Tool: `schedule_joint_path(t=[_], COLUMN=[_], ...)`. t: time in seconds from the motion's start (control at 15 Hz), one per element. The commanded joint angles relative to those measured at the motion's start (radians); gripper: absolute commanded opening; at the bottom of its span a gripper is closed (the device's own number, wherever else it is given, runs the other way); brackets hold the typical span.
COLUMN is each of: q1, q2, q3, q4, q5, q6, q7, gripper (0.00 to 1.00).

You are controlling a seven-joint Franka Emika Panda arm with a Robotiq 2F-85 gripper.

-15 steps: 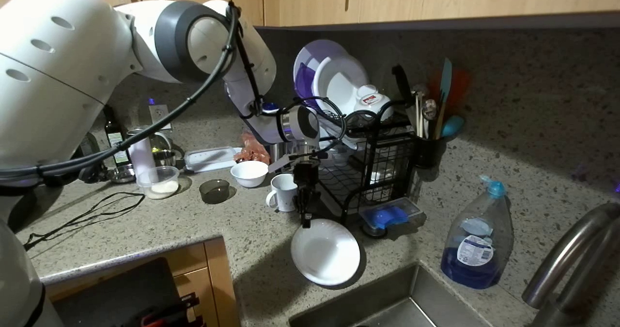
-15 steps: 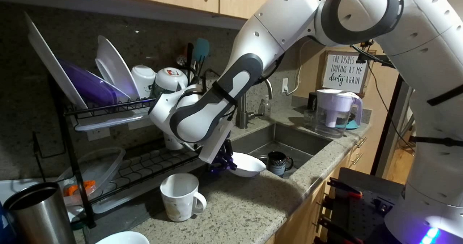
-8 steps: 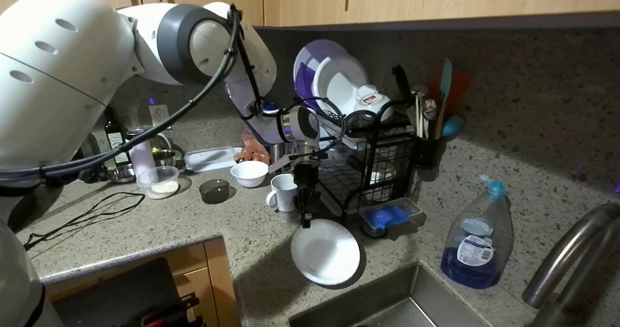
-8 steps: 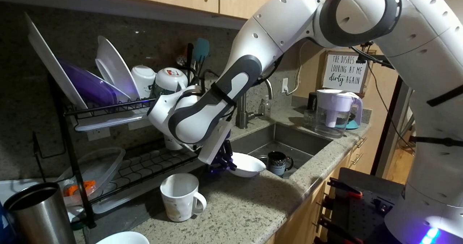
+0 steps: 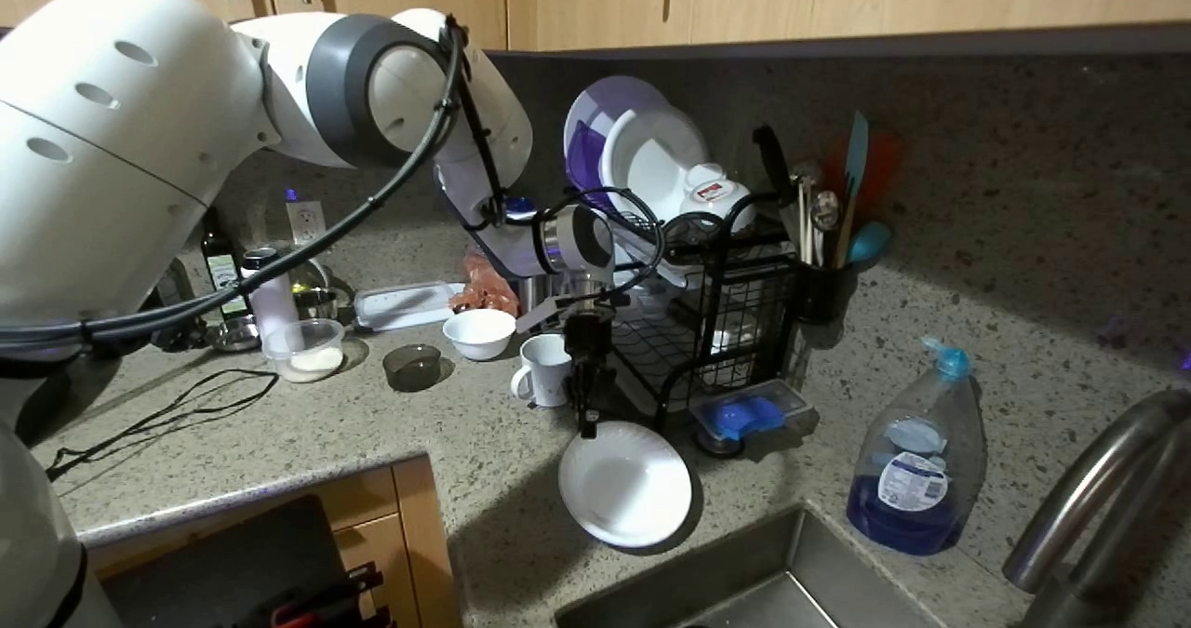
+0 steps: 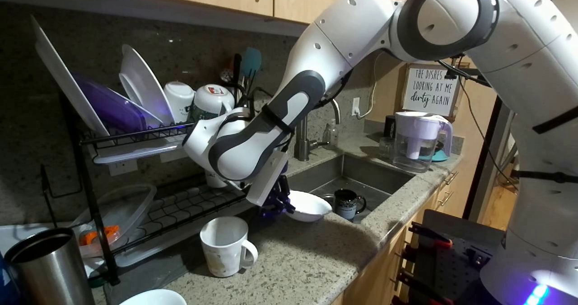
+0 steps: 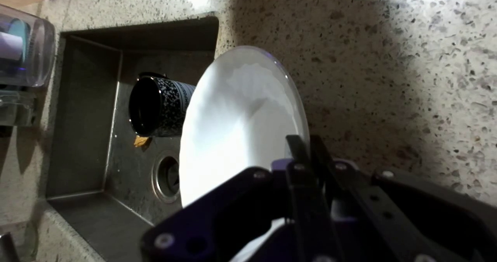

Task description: Move the bowl from the dish rack to the counter

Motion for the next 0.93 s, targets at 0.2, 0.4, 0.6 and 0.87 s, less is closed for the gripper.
schedule_joint_path(t=[0.2,0.4,0.6,0.87], q1=[0.003,0.004,0.006,0.007], q2=[0.036,0.056,0.063,0.065], q3=[-0.002,-0.004,-0.005,-0.005], q4=[0.039,0.048,0.061,0.070], q5=[0.009,0.010,0.007,0.006], q6=[-0.005,-0.002,-0.014,-0.016], q7=[0.001,-0.002,-0.004,-0.005], gripper=[0.19,0.04,0.05,0.06])
